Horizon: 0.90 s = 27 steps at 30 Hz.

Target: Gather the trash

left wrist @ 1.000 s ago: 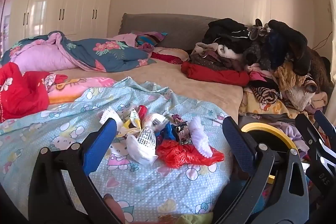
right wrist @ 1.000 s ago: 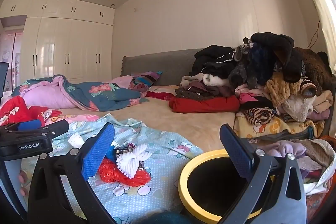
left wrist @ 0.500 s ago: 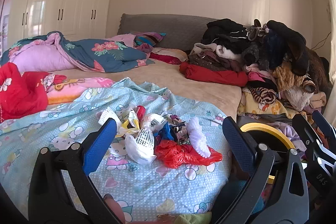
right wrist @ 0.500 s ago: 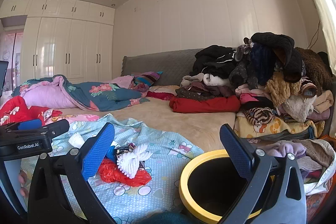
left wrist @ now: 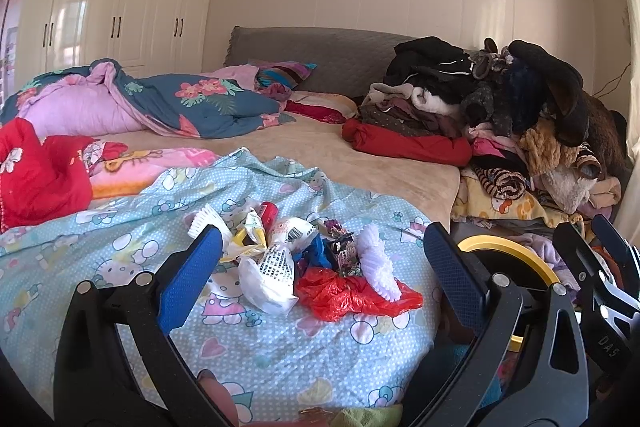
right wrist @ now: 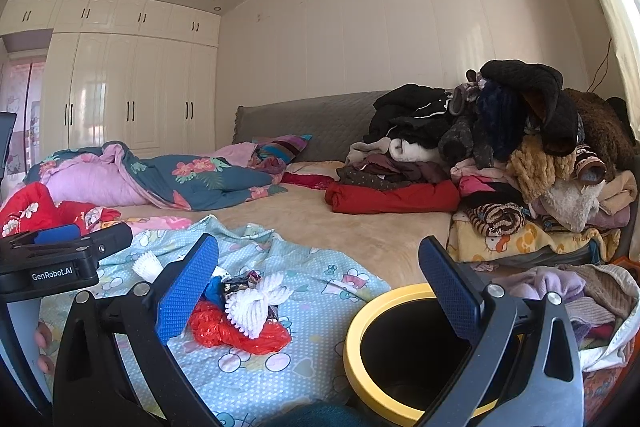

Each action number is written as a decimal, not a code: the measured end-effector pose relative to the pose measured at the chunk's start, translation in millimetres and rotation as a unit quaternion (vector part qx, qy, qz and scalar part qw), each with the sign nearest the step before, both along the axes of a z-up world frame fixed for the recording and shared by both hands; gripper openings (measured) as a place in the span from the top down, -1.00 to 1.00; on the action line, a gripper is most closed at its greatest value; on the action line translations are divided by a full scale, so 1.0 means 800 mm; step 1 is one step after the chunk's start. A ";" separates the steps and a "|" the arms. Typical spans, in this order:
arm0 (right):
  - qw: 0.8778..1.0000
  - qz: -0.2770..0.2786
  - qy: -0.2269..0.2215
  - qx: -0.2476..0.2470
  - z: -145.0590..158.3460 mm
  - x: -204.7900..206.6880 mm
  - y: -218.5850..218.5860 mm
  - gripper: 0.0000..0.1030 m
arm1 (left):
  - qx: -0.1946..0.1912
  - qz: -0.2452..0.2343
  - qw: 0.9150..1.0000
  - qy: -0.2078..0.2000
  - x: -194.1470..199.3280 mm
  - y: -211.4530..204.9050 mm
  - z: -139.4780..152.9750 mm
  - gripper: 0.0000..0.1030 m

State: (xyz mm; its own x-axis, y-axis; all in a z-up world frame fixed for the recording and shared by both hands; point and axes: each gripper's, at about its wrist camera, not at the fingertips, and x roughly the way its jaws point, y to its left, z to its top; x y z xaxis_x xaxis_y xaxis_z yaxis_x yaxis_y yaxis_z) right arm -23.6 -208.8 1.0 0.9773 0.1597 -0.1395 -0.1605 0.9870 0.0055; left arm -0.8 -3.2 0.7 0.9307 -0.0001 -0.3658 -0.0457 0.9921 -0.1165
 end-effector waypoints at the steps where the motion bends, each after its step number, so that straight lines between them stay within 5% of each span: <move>1: 1.000 0.000 0.000 0.000 0.000 -0.001 0.000 -0.90 | 0.000 0.000 1.000 0.000 0.000 -0.001 0.001 -0.80; 27: 1.000 0.002 0.003 0.002 -0.004 0.000 0.004 -0.90 | 0.000 -0.001 1.000 -0.001 -0.007 -0.001 0.010 -0.80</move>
State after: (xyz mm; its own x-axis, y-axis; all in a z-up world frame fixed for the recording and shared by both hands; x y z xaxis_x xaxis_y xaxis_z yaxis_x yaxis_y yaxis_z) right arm -23.5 -205.9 -2.5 0.9757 0.1648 -0.1441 -0.1650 0.9862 0.0113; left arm -6.1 -3.7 8.6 0.9317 -0.0023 -0.3633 -0.0431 0.9922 -0.1168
